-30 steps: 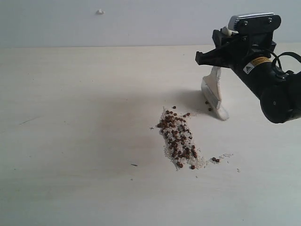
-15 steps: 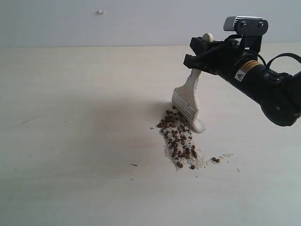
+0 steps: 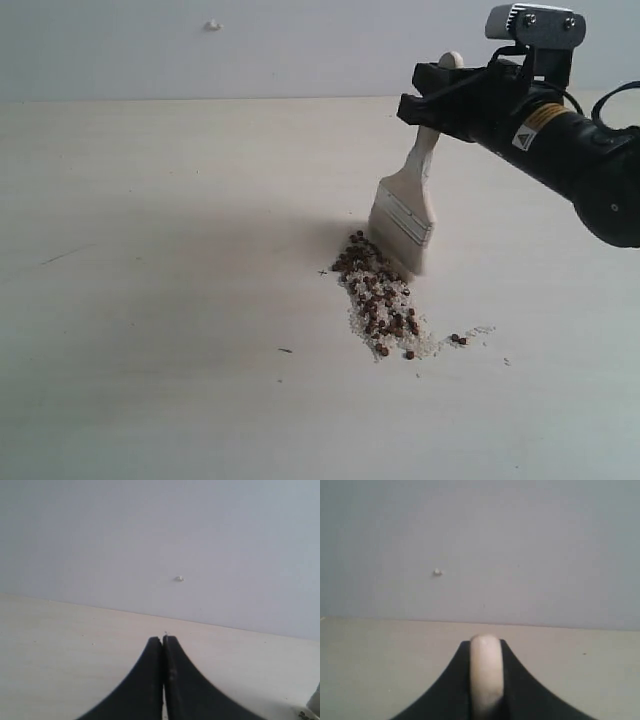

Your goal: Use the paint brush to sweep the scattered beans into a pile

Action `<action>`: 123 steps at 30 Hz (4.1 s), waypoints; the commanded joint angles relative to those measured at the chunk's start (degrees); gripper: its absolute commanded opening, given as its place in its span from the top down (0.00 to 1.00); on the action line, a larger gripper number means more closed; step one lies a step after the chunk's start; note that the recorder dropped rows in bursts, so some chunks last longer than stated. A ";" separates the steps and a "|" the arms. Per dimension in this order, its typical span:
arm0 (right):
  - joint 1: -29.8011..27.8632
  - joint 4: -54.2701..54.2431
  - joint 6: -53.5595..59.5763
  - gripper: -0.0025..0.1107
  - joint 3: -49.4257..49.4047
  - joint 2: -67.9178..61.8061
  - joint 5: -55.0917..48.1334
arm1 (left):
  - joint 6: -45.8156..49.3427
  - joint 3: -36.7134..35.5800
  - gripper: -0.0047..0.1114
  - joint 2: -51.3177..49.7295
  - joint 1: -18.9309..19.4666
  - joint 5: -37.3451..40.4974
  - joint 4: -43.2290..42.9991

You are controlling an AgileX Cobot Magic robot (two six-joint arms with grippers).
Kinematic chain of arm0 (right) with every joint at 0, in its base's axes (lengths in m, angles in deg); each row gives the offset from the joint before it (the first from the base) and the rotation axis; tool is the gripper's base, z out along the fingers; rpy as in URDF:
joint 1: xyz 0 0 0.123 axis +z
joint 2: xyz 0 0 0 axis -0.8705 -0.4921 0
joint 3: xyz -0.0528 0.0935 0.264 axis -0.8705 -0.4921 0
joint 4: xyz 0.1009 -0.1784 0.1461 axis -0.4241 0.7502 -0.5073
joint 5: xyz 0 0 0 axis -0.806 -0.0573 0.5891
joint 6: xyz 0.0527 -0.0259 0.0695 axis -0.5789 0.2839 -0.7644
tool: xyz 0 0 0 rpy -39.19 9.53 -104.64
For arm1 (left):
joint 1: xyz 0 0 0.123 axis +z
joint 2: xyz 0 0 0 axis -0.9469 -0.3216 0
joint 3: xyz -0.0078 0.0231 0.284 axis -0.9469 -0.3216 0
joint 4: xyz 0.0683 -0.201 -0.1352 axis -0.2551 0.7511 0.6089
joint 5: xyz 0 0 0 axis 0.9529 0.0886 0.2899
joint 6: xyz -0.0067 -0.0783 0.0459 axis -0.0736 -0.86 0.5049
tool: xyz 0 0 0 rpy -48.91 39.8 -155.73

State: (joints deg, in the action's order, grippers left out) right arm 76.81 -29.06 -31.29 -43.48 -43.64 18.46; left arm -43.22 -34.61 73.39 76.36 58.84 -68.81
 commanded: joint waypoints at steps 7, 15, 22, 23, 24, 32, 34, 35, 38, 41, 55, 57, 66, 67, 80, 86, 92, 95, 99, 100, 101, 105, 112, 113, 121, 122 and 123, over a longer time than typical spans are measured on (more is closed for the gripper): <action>0.05 -17.65 12.36 0.98 -14.03 24.32 -8.03 | 0.04 -0.19 0.96 0.22 0.02 0.23 0.19; 0.05 -33.02 22.20 0.98 -33.95 45.44 -5.85 | 0.04 -0.19 0.96 0.22 0.02 0.23 0.19; 0.05 -53.09 49.98 0.98 -30.06 54.87 -21.42 | 0.04 -0.19 0.96 0.22 0.02 0.23 0.19; 0.05 -58.33 55.34 0.98 -28.48 55.06 -23.46 | 0.04 -0.19 0.96 0.22 0.02 0.23 0.19; 0.05 -62.36 59.31 0.98 -27.24 55.06 -24.14 | 0.04 -0.19 0.96 0.22 0.02 0.23 0.19; 0.05 -67.05 61.80 0.98 -28.37 54.94 -22.83 | 0.04 -0.19 0.96 0.22 0.02 0.23 0.19; 0.05 -64.04 57.14 0.98 -29.90 54.94 -20.62 | 0.04 -0.19 0.96 0.22 0.02 0.23 0.19; 0.05 -62.17 54.70 0.98 -30.79 54.94 -19.20 | 0.04 -0.19 0.96 0.22 0.02 0.23 0.19; 0.05 -56.98 49.19 0.98 -32.55 54.94 -16.77 | 0.04 -0.19 0.96 0.22 0.02 0.23 0.19; 0.05 -51.02 44.40 0.98 -32.99 54.94 -16.66 | 0.04 -0.19 0.96 0.22 0.02 0.23 0.19; 0.05 -44.44 36.52 0.98 -33.12 43.66 -10.93 | 0.04 -0.19 0.96 0.22 0.02 0.23 0.19; 0.05 -40.89 32.06 0.98 -33.12 40.95 -8.90 | 0.04 -0.19 0.96 0.22 0.02 0.23 0.19; 0.05 -37.03 25.81 0.98 -33.12 29.20 0.76 | 0.04 -0.19 0.96 0.22 0.02 0.23 0.19; 0.05 -36.54 24.99 0.98 -33.12 28.03 1.76 | 0.04 -0.19 0.96 0.22 0.02 0.23 0.19; 0.05 -33.00 7.26 0.98 -33.12 16.96 8.93 | 0.04 -0.19 0.96 0.22 0.02 0.23 0.19; 0.05 -33.00 -1.70 0.98 -33.01 13.42 10.25 | 0.04 -0.19 0.96 0.22 0.02 0.23 0.19; 0.05 -33.00 -8.57 0.98 -33.01 9.94 10.69 | 0.04 -0.19 0.96 0.22 0.02 0.23 0.19; 0.05 -33.00 -10.54 0.98 -32.90 8.66 10.69 | 0.04 -0.19 0.96 0.22 0.02 0.23 0.19; 0.05 -29.01 -12.91 0.98 -30.21 8.26 7.82 | 0.03 -0.19 0.96 0.22 0.02 -0.02 0.19; 0.05 -28.38 -12.91 0.98 -29.64 8.26 7.71 | 0.03 -0.19 0.96 0.22 0.02 -0.02 0.19; 0.05 -28.73 -12.91 0.98 -29.65 8.26 7.95 | 0.03 -0.19 0.96 0.22 0.02 -0.02 0.19; 0.05 -29.05 -12.45 0.98 -29.65 8.26 9.14 | 0.03 -0.19 0.96 0.22 0.02 -0.02 0.19; 0.05 -27.96 -7.61 0.98 -29.65 12.73 12.24 | 0.03 -0.19 0.96 0.22 0.02 -0.02 0.19; 0.05 -27.18 -7.62 0.98 -29.65 13.36 12.53 | 0.03 -0.19 0.96 0.22 0.02 -0.02 0.19; -0.08 -17.20 -6.89 0.98 -26.13 17.64 14.64 | 0.03 -0.19 0.96 0.22 0.02 -0.02 0.19; -0.08 -15.05 -5.80 0.98 -24.73 17.77 13.91 | 0.03 -0.19 0.96 0.22 0.02 -0.02 0.19; -0.08 -12.50 -4.75 0.98 -23.07 17.77 13.03 | 0.03 -0.19 0.96 0.22 0.02 -0.02 0.19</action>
State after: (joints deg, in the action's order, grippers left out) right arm 76.81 -47.63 -38.43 -69.95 -26.59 32.11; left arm -43.22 -34.61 73.39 76.36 58.84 -68.81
